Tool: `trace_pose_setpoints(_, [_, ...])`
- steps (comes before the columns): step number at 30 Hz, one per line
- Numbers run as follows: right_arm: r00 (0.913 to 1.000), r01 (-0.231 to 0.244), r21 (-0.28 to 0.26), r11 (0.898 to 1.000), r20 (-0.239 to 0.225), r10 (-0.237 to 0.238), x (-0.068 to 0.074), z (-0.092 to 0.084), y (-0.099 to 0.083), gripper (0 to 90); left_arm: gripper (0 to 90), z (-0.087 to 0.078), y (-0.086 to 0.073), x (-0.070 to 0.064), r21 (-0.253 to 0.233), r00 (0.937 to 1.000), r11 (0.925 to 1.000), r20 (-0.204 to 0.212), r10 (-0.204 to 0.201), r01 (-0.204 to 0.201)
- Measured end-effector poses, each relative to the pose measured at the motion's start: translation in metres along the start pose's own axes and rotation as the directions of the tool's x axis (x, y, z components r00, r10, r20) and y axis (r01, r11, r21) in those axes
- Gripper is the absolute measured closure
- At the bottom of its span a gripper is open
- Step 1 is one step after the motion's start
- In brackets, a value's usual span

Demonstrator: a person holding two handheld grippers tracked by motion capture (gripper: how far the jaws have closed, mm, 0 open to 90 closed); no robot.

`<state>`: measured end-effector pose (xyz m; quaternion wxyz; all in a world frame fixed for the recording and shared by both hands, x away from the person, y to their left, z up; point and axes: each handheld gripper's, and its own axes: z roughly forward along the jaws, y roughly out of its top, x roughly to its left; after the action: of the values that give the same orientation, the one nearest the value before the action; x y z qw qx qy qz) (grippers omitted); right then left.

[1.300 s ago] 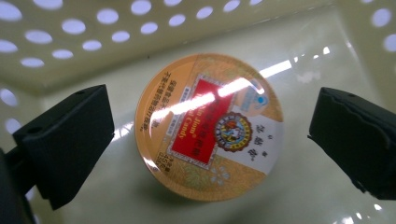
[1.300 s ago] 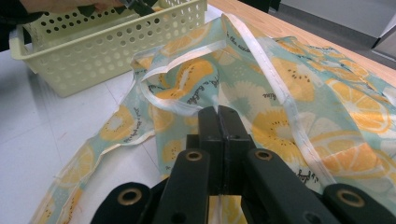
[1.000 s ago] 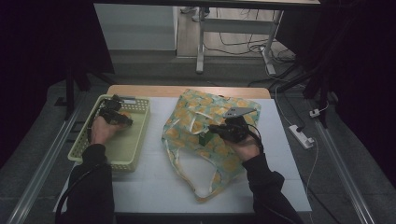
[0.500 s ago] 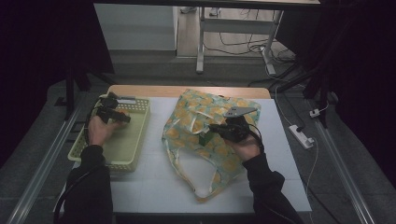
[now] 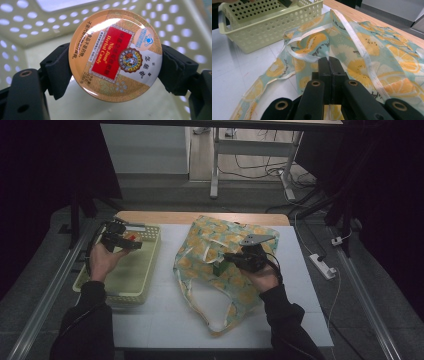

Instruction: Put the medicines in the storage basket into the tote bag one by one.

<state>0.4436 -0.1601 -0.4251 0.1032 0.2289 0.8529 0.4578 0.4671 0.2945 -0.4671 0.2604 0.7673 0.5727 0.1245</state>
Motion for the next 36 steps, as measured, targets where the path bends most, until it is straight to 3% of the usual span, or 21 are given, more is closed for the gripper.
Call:
trace_pose_setpoints(5, [1.0000,-0.002,-0.002,1.000,-0.001,0.002,0.000,-0.001,0.000,89.6,21.0,-0.007,0.000,-0.011,-0.019,0.9991,0.9991,0.017,0.039,-0.039])
trace_pose_setpoints(11, [1.0000,-0.004,-0.006,1.000,-0.002,0.004,-0.001,-0.001,0.000,89.7,21.0,-0.019,-0.003,-0.023,-0.057,0.9969,0.9971,0.057,0.054,-0.051])
trace_pose_setpoints(21, [1.0000,-0.002,-0.004,1.000,0.000,0.002,0.000,0.000,0.000,89.7,21.0,-0.038,-0.010,-0.049,-0.096,0.9877,0.9893,0.101,0.120,-0.110])
trace_pose_setpoints(30, [1.0000,0.001,-0.006,1.000,0.001,-0.001,0.000,0.000,0.000,89.7,21.0,-0.049,-0.017,-0.076,-0.117,0.9736,0.9783,0.132,0.186,-0.171])
trace_pose_setpoints(36, [1.0000,0.002,-0.007,1.000,0.000,-0.002,0.001,-0.001,0.000,89.7,21.0,-0.050,-0.024,-0.093,-0.126,0.9603,0.9702,0.163,0.226,-0.207])
